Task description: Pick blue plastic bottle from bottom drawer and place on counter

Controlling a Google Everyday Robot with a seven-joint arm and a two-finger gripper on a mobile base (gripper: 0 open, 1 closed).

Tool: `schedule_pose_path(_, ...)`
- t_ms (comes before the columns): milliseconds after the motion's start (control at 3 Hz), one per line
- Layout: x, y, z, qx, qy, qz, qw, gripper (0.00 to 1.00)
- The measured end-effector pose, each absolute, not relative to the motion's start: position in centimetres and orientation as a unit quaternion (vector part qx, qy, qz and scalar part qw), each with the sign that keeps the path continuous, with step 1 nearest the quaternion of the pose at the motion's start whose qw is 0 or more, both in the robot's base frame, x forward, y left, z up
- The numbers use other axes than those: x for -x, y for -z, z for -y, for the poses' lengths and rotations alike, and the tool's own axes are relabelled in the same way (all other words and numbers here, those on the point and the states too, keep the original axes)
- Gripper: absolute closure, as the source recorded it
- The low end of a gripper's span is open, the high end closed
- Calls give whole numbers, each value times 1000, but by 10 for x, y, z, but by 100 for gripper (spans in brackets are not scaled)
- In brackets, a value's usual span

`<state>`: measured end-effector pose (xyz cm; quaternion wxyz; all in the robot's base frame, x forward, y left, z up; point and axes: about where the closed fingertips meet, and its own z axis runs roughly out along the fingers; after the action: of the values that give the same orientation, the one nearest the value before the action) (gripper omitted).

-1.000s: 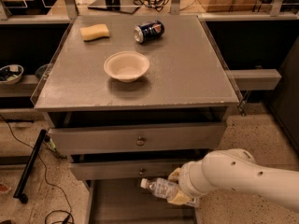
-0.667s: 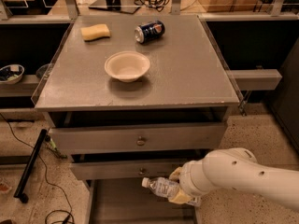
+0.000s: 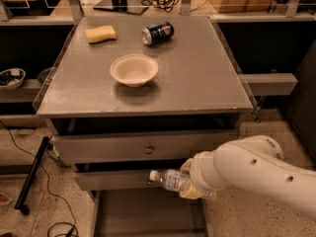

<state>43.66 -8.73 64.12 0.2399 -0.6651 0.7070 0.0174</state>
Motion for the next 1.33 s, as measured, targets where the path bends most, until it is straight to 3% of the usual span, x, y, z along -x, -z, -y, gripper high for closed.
schedule_pose_path(1333,-454,-717,107,658,53,-705,257,100)
